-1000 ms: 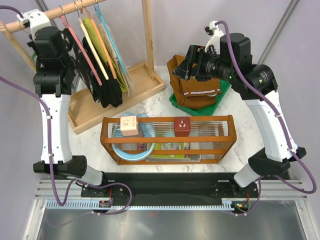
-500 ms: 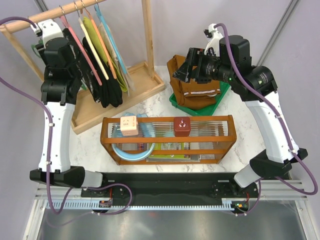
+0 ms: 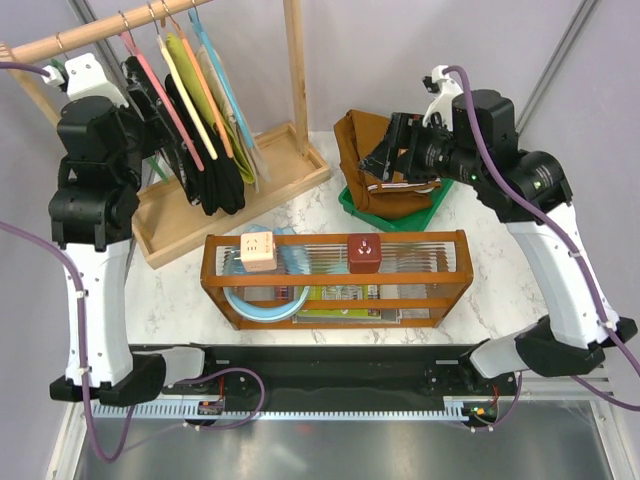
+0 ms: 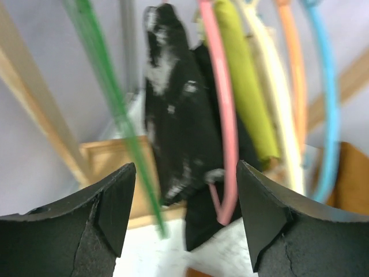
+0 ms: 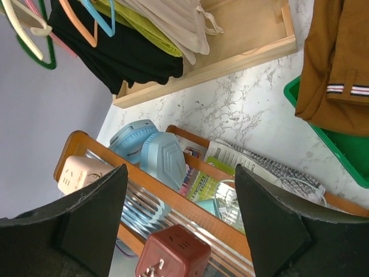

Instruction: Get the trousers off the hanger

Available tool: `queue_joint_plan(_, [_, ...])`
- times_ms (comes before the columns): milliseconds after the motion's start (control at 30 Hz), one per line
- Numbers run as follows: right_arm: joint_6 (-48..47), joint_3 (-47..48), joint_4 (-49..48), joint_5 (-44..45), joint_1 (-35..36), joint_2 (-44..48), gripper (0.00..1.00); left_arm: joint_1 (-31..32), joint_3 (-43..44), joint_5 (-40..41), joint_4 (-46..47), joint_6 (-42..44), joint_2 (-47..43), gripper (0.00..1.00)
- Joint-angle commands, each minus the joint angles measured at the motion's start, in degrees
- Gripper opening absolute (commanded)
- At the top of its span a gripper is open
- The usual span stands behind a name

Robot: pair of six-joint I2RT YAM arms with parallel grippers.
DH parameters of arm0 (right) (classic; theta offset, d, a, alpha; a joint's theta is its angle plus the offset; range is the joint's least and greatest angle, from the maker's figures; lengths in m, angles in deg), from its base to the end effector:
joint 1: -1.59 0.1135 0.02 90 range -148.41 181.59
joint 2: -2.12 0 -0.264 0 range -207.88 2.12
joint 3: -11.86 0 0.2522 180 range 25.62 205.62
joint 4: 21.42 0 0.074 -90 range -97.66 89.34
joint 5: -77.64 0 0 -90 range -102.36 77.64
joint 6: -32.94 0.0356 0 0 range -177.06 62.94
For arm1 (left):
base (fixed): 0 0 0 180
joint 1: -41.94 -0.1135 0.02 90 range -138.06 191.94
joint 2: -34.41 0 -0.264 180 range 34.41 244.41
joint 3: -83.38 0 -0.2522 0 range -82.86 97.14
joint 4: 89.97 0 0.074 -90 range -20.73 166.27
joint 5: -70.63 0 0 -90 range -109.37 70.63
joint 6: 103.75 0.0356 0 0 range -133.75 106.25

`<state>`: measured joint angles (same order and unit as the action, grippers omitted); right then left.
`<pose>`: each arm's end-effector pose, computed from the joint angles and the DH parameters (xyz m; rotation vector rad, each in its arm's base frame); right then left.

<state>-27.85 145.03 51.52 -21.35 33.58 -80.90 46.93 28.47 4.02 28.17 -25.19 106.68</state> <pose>0.2092 0.1372 0.5269 -0.1576 2.0575 0.8365 0.1978 -0.0031 0.5491 -0.3935 1.6718 0.1402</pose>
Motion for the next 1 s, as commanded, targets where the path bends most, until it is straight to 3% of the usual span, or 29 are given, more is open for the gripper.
queue_joint_plan(0, [1.02,-3.74,-0.47,3.19,-0.08,5.5,0.83,0.1,3.98,-13.36,-4.2,-9.64,-3.97,0.77])
queue_joint_plan(300, [8.04,-11.13,-0.2,6.27,0.0,14.2,0.89,0.02,-1.97,-43.74,-1.22,-25.99,-13.09,0.79])
queue_joint_plan(400, [10.94,-12.8,-0.03,7.32,-0.08,16.83,0.98,0.02,-6.38,-49.56,4.75,-30.47,-18.37,0.79])
queue_joint_plan(600, [16.57,-16.31,0.32,8.29,-0.08,21.49,0.98,0.02,-19.9,-61.25,18.81,-46.28,-27.78,0.8])
queue_joint_plan(733, [22.1,-18.78,0.5,10.21,-0.08,24.74,0.98,0.02,-29.22,-65.4,30.94,-56.91,-35.95,0.8])
queue_joint_plan(967, [26.51,-23.7,0.59,14.0,-0.08,30.11,0.98,0.02,-40.56,-72.7,51.31,-71.95,-42.02,0.8])
